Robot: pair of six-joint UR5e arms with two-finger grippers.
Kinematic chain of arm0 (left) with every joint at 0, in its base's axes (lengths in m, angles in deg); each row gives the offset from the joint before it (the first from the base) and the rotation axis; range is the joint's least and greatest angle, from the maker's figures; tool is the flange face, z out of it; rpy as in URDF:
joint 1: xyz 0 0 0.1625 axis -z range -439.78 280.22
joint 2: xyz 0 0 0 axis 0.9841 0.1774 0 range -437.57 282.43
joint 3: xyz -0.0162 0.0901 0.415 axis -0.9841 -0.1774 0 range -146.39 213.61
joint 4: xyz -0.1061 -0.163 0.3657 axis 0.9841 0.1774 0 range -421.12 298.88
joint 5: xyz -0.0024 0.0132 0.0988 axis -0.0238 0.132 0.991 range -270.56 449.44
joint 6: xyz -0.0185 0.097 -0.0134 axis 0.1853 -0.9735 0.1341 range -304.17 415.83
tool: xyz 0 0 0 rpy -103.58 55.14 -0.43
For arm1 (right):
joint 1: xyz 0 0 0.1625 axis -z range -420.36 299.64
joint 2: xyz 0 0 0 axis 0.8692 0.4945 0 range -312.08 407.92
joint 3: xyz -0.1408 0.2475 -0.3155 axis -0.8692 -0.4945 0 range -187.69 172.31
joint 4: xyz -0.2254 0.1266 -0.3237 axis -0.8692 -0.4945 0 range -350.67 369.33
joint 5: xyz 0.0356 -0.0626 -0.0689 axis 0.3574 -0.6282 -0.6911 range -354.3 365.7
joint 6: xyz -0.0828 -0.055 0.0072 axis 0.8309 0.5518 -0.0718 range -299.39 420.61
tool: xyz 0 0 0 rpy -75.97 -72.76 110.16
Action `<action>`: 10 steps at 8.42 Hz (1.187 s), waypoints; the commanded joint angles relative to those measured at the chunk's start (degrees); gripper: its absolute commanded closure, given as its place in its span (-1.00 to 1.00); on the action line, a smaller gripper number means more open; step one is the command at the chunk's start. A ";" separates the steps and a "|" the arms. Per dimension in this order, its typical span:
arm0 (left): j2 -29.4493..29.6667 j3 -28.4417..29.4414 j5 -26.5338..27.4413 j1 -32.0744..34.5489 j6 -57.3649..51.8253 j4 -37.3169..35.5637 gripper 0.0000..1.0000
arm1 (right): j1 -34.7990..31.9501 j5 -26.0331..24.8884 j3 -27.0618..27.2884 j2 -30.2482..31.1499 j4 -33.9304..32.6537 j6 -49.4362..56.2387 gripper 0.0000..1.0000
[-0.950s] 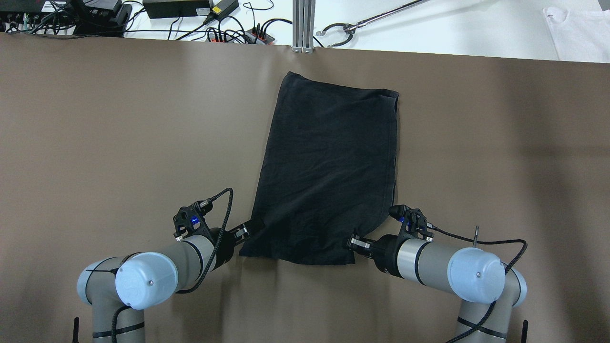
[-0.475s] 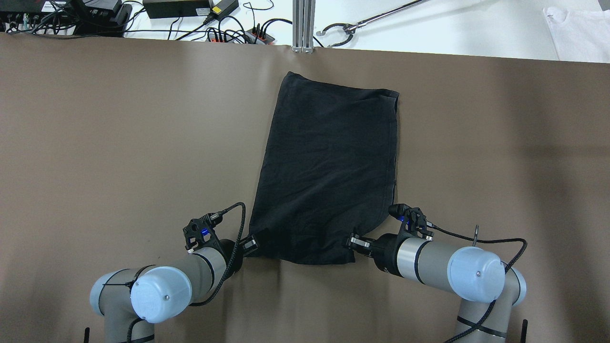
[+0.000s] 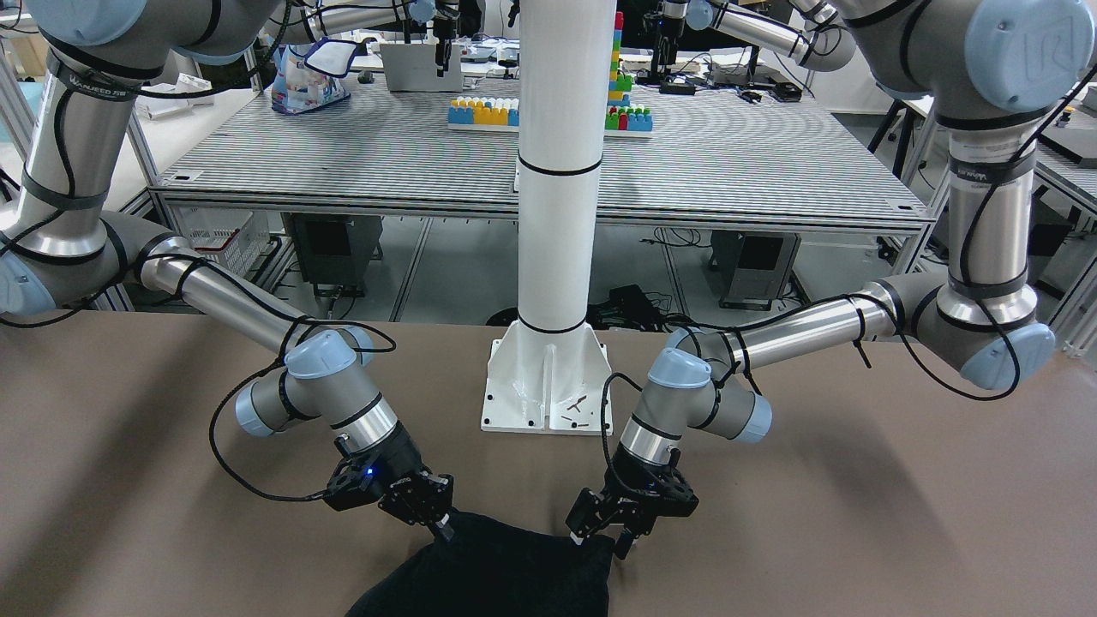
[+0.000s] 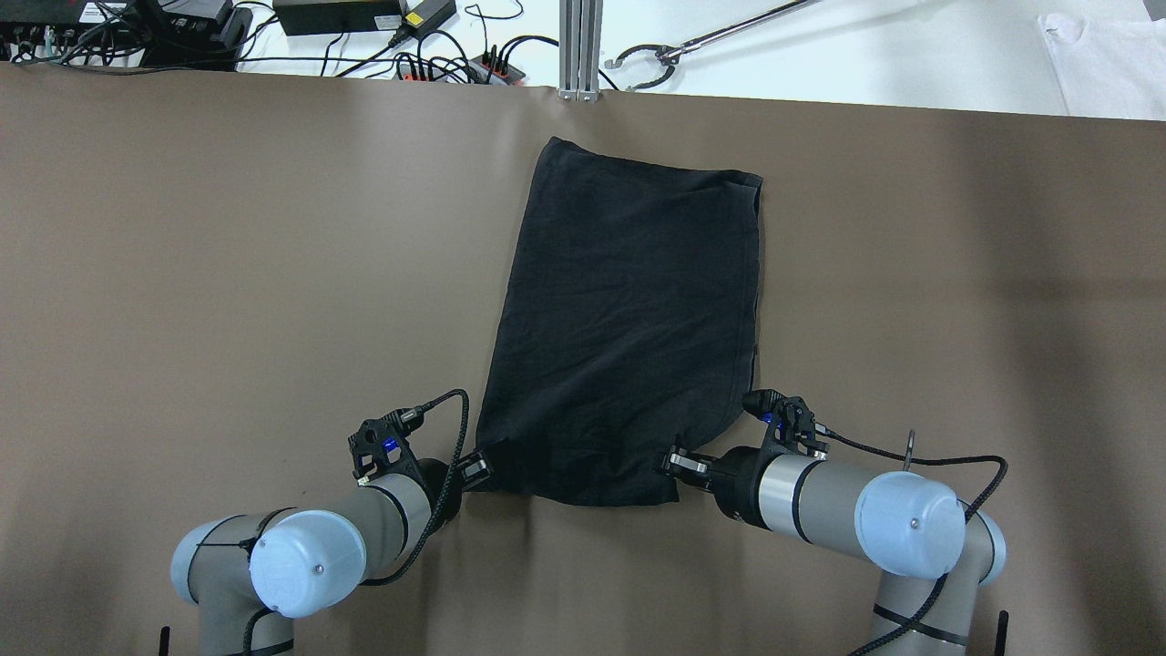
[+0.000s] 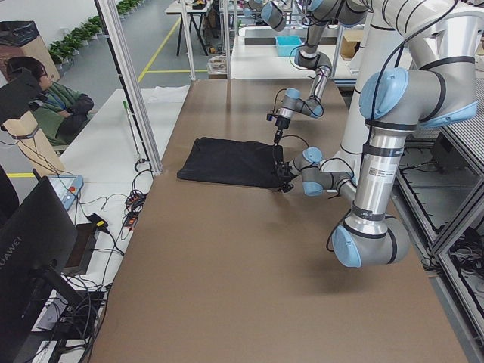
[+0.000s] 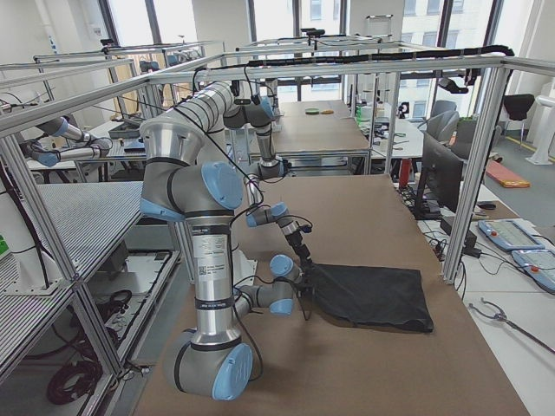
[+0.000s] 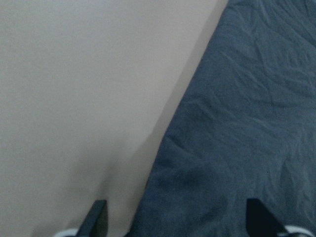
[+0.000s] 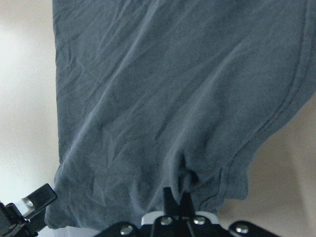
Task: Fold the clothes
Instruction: 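Grasp the other near corner with the left gripper while the right gripper holds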
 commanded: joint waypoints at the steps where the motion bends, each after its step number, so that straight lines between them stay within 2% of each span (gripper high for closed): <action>1: 0.27 0.00 0.60 0.00 -0.03 -0.06 -0.50 | -0.02 0.00 0.00 0.09 0.00 0.09 1.00; 2: 0.09 0.00 2.35 -0.96 -0.03 -0.06 -0.09 | -0.02 0.00 0.00 0.00 0.00 0.00 1.00; 3: 0.27 0.09 3.06 -2.19 -0.03 -0.06 0.20 | -0.02 0.00 0.00 0.00 0.00 0.00 1.00; 4: 0.18 0.09 3.68 -2.90 -0.03 -0.06 0.37 | -0.10 0.00 0.00 0.08 0.00 0.00 1.00; 5: 0.09 -0.17 4.29 -2.90 -0.03 -0.06 0.91 | -0.11 0.00 0.00 0.09 0.00 0.00 1.00; 6: 0.09 -0.79 4.39 -2.90 -0.20 -0.14 1.00 | -0.19 0.09 0.00 0.09 0.00 0.09 1.00; 7: -0.17 -2.27 3.95 -2.73 -0.81 -0.23 1.00 | -0.19 0.26 0.09 0.09 0.08 0.09 1.00; 10: -2.54 -13.77 3.60 -2.90 -3.28 -1.98 1.00 | 0.16 6.92 4.81 0.70 -0.09 0.00 1.00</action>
